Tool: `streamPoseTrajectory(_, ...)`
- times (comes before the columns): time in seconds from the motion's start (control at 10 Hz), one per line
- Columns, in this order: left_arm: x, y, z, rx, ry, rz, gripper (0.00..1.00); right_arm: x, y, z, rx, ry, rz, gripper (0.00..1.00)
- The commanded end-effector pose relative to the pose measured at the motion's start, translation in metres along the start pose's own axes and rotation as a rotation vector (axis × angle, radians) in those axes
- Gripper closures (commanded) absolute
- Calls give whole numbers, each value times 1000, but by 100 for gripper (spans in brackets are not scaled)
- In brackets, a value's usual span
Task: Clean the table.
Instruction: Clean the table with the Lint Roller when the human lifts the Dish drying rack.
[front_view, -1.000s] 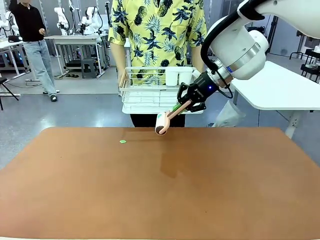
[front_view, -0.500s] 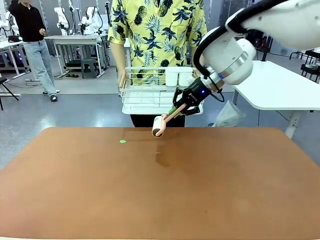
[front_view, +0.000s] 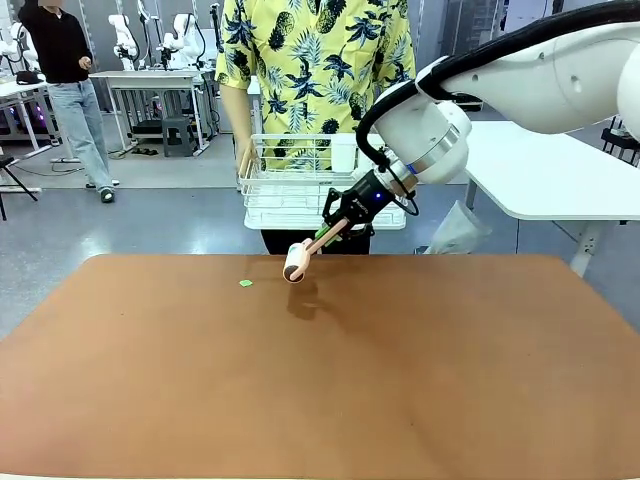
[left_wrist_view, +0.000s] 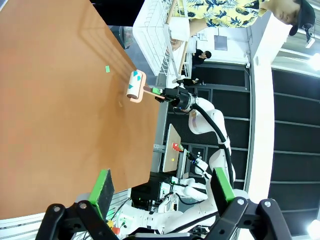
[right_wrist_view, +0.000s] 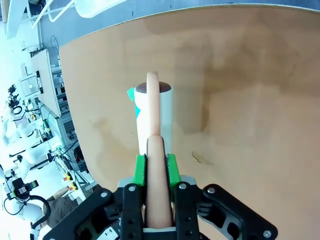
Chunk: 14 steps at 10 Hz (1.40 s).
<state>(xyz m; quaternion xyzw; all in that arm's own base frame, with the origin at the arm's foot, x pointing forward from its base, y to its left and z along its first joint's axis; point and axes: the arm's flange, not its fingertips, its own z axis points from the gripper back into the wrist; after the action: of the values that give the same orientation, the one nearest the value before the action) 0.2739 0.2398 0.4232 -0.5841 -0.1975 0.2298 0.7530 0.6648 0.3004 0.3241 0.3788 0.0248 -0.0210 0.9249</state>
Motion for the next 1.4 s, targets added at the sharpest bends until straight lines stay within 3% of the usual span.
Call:
streamPoseTrajectory(0.0, -2, 1, 4, -11, 9, -14, 0, 15, 9, -10, -25, -1, 6, 79)
streamPoseTrajectory(0.7, -2, 1, 4, -11, 9, -14, 0, 24, -11, -57, -79, 103, -33, 79)
streamPoseTrajectory(1.3, -2, 1, 4, -11, 9, -14, 0, -8, 47, -153, -54, 181, -41, 79)
